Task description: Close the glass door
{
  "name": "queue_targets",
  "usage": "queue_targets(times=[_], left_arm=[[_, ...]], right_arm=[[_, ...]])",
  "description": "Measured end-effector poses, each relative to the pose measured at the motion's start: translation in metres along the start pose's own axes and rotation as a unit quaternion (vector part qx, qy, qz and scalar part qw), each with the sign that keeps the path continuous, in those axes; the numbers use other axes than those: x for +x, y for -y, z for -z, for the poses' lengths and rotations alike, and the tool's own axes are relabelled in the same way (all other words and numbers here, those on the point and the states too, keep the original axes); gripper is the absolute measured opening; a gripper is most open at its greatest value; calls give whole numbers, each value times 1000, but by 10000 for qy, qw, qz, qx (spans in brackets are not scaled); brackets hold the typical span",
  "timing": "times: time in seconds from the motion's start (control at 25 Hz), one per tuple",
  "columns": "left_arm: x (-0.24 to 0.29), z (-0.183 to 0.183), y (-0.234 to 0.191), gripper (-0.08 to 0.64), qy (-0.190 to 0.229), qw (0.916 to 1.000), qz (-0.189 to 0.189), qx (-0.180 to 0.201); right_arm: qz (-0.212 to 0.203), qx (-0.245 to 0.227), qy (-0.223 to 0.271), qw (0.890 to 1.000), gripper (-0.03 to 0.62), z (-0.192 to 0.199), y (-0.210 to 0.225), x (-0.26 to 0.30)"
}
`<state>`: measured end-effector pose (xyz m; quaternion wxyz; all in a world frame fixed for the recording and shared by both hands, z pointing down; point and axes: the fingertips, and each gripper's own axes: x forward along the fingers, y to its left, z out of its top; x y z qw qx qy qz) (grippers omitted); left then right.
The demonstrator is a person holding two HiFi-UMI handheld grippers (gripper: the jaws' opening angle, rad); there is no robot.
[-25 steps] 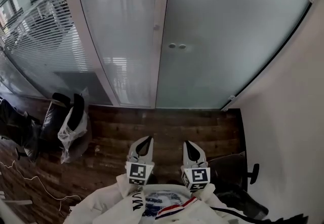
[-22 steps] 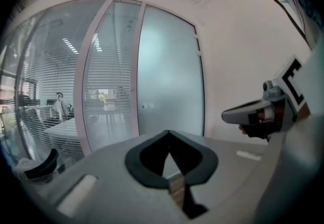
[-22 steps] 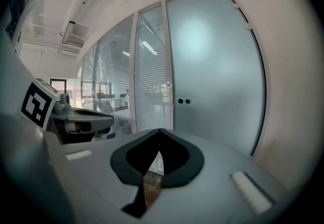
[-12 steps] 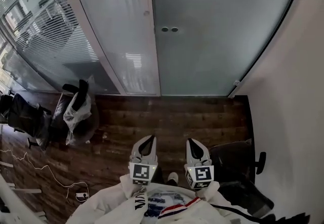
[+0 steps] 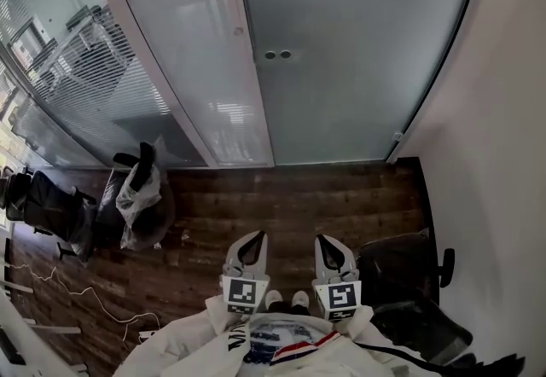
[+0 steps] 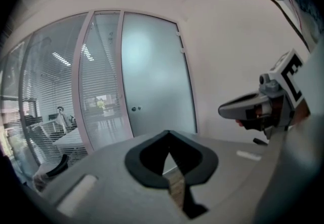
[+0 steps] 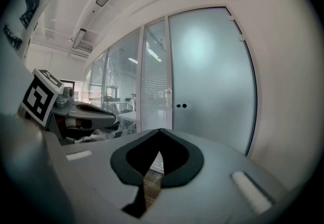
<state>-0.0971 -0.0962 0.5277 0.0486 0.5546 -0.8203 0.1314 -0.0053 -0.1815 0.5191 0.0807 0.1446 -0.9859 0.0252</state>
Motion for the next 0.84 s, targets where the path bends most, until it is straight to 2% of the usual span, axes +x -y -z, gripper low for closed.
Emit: queue_targets(times=[0.16,0.4,0.84], left_arm=[[-3,-11,-7,3,219,9997,-10,85],[-13,-3,-19,3,239,9996,-97,-100],[-12,3,-25,3,215,9995,-109,-187]], right_arm=[[-21,-87,27,10000,5,-4,-8,7],[-7,-162,252,9996,5,-19,-17,11],[67,-243,253,9994,5,-20,-17,12]])
